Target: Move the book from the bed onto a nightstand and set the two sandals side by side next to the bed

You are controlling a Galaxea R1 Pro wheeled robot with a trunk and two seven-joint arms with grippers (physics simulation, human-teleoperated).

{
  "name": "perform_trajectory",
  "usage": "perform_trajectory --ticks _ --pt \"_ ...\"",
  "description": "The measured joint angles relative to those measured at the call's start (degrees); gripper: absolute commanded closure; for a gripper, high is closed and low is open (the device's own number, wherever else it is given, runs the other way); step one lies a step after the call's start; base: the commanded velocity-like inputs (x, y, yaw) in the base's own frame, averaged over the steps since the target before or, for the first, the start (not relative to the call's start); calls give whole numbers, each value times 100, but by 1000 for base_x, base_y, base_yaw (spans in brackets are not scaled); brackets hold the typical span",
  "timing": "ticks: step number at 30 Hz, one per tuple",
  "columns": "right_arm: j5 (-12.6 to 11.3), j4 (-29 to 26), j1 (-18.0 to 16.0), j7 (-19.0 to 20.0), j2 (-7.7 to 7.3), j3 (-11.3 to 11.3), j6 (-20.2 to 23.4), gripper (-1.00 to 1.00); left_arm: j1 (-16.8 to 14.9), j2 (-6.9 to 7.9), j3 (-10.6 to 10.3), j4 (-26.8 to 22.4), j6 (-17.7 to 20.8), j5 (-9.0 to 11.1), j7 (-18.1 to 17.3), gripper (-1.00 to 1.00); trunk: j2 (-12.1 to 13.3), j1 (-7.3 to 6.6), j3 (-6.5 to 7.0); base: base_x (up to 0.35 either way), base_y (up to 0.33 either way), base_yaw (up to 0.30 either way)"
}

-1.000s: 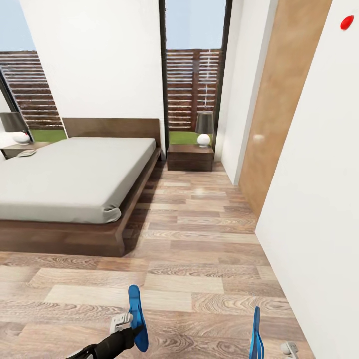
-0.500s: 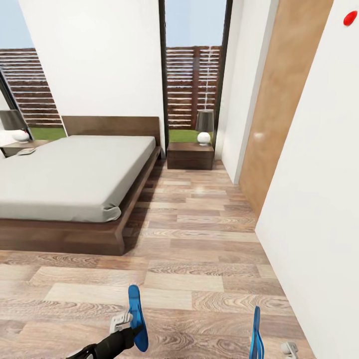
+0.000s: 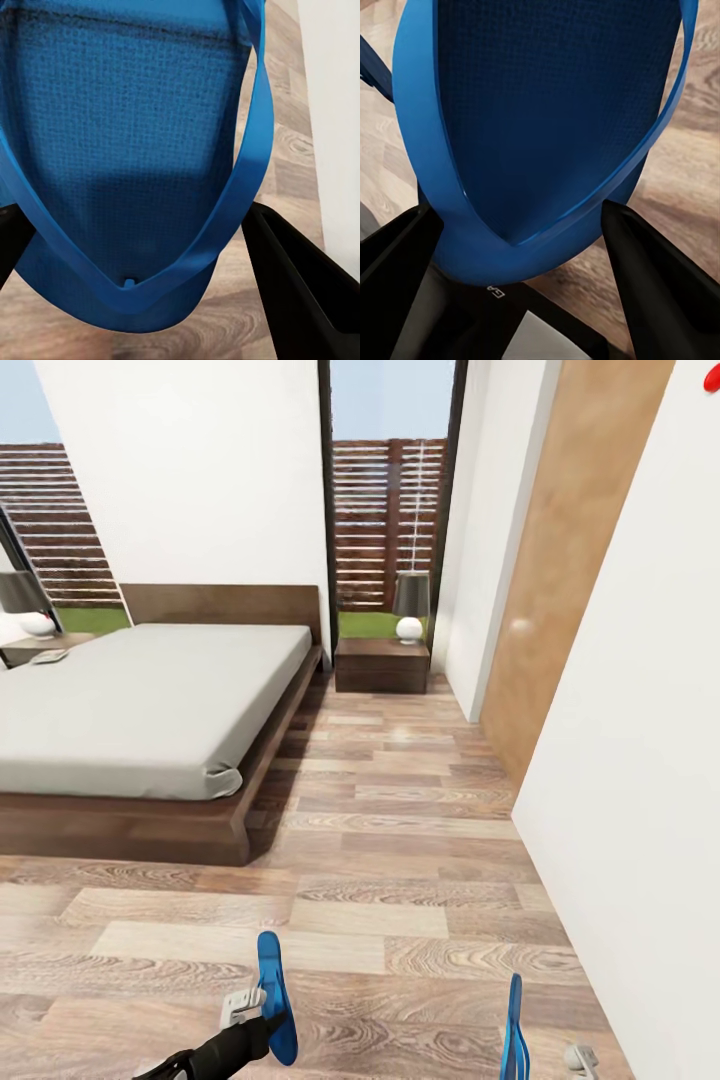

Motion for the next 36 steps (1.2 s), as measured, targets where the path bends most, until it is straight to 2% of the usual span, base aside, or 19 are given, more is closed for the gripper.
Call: perform_trajectory --ticks 15,26,36 --pt "-1 6 0 -18 -2 -3 -2 100 0 5 5 0 -4 1 2 100 0 -2 -13 30 0 0" --pt "-7 3 0 -17 -8 -13 -2 100 0 6 5 0 -9 -1 8 100 0 -3 -12 295 -6 0" --pt "-6 0 0 -17 -5 -9 -2 100 0 6 3 1 -12 -3 9 100 0 -3 -13 306 -99 0"
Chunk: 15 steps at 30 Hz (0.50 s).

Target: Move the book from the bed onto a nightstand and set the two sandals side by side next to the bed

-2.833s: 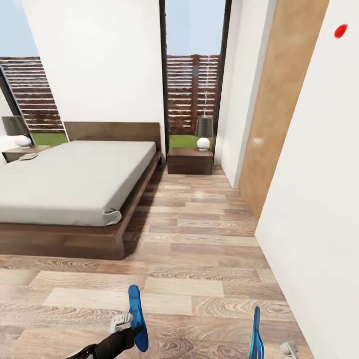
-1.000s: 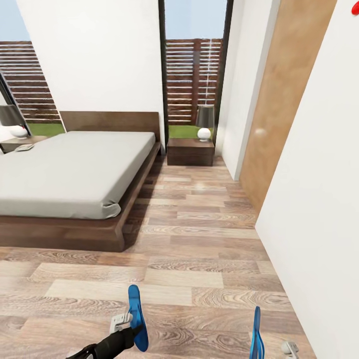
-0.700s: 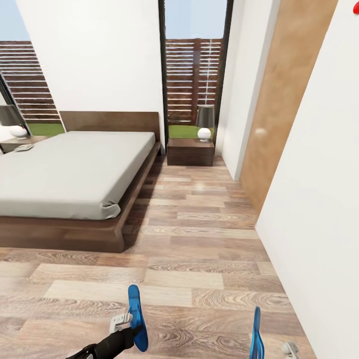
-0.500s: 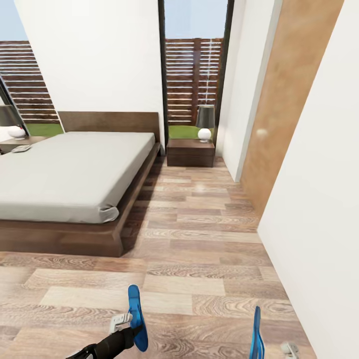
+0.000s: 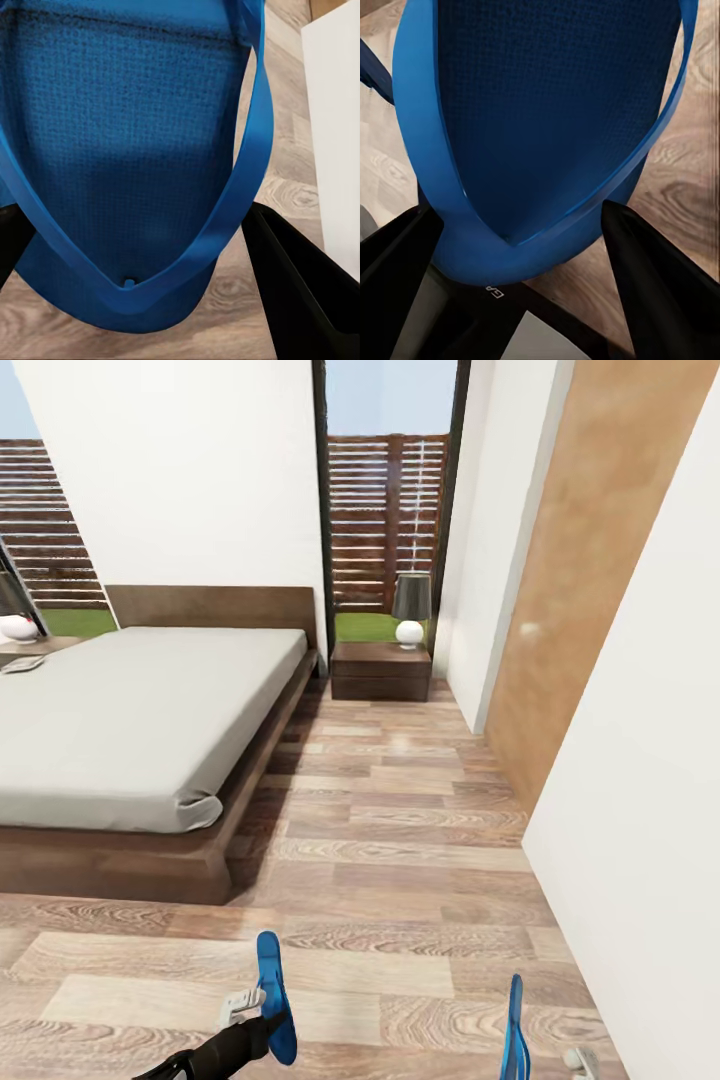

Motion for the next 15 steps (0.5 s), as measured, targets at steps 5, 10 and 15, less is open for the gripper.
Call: perform_trajectory --ticks 5,10,15 --pt "4 0 0 0 2 1 0 100 0 0 0 0 0 -1 0 100 0 0 0 306 -103 0" --pt "4 -1 1 0 4 1 0 100 -1 0 0 1 0 -2 0 100 0 0 0 305 -87 -77" --pt "7 1 0 -1 4 2 0 100 0 0 -1 0 1 -1 0 100 0 0 0 307 -29 -49"
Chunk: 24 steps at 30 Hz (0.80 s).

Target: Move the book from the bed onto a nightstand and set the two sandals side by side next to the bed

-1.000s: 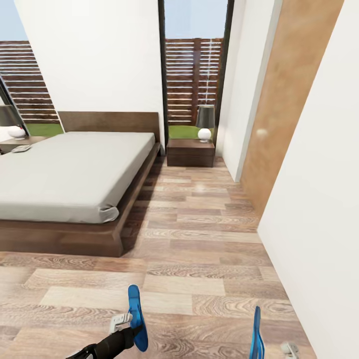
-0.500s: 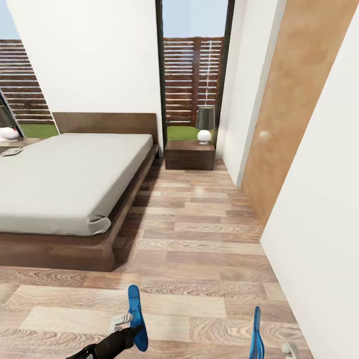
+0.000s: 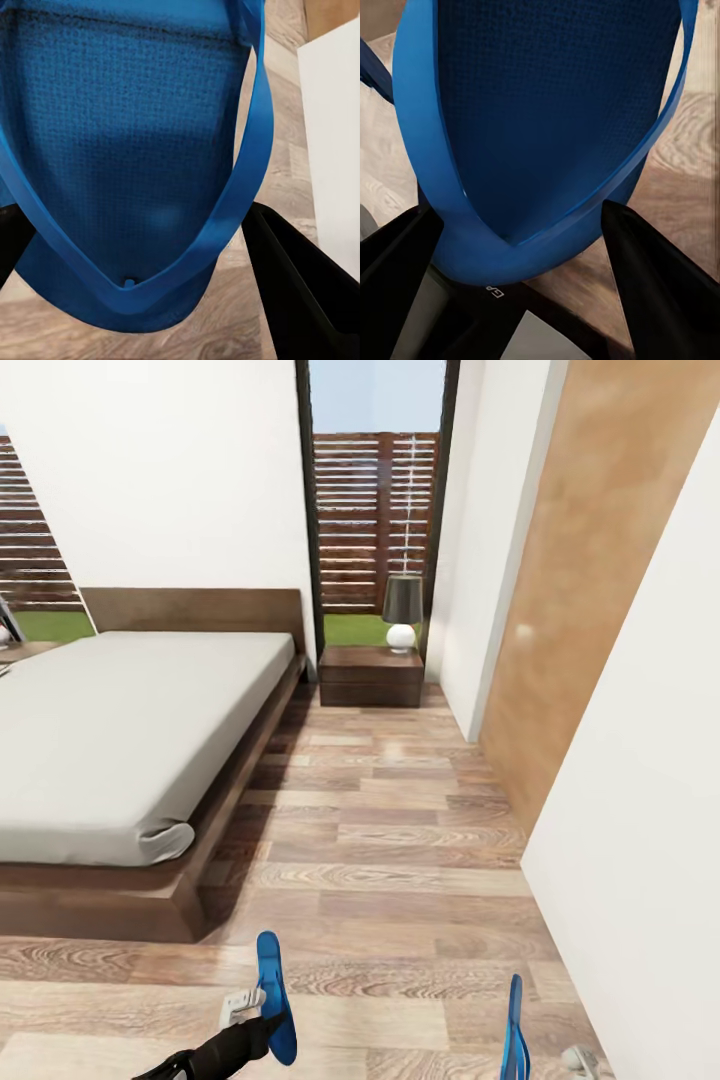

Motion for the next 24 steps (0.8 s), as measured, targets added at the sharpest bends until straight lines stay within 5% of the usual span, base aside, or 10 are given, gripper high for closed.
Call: perform_trajectory --ticks 17,24 --pt "5 12 0 -60 15 7 -4 100 0 0 -4 0 -4 -6 8 100 0 0 0 328 -1 -2" --pt "26 249 -1 -1291 473 17 -8 100 0 -79 -9 -3 -4 -30 359 100 0 0 0 330 0 0"
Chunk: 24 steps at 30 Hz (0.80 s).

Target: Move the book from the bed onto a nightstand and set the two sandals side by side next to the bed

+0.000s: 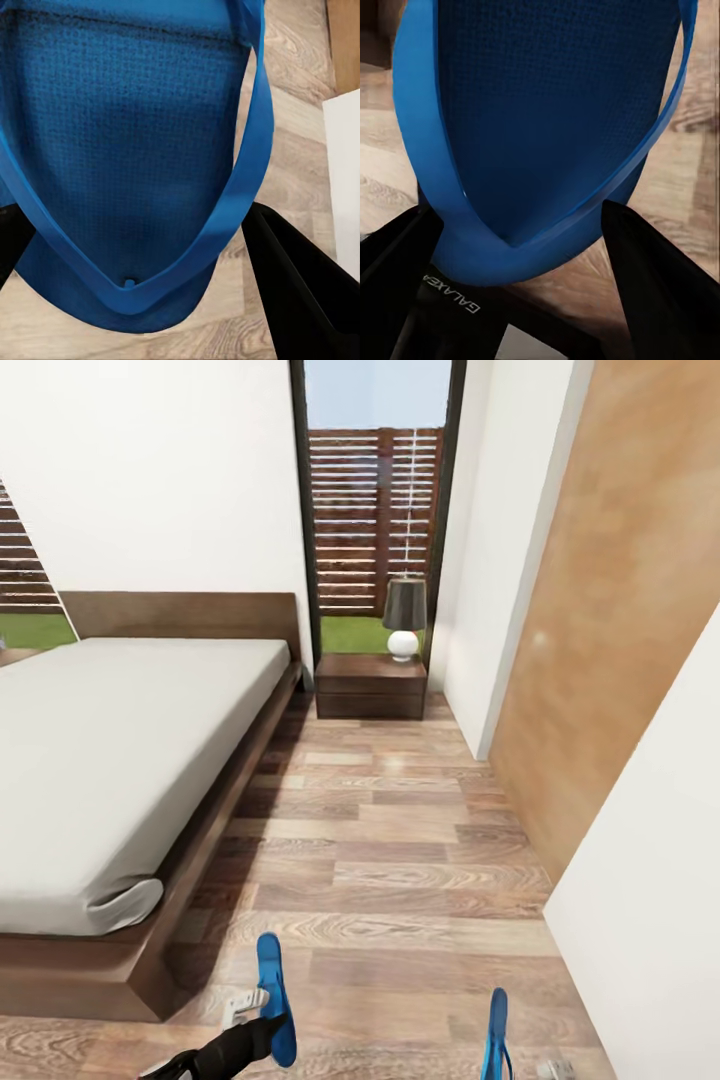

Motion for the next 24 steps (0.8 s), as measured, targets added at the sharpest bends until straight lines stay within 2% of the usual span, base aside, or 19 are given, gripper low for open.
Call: perform_trajectory --ticks 4,9,10,13,15,18,24 --pt "0 18 3 -103 81 -3 0 100 1 -36 -19 106 -3 -57 145 100 0 0 0 330 0 0" --pt "-1 30 6 -122 129 -10 -39 100 1 -45 -18 499 -182 -365 169 100 0 0 0 330 0 0" --pt "-23 29 7 -120 132 -26 -230 100 1 -45 -25 609 -342 -524 168 100 0 0 0 330 0 0" --pt "-43 40 9 -107 131 -15 -596 100 1 -41 2 667 -477 -770 162 100 0 0 0 330 0 0" --pt "-50 44 9 -92 125 -14 -708 100 3 -24 14 680 -517 -864 146 100 0 0 0 330 0 0" --pt "-69 49 11 -69 101 -20 -747 100 5 -15 16 685 -530 -895 140 100 0 0 0 330 0 0" --pt "-691 58 15 91 62 -28 -730 100 8 -17 14 689 -542 -909 130 100 0 0 0 330 0 0"
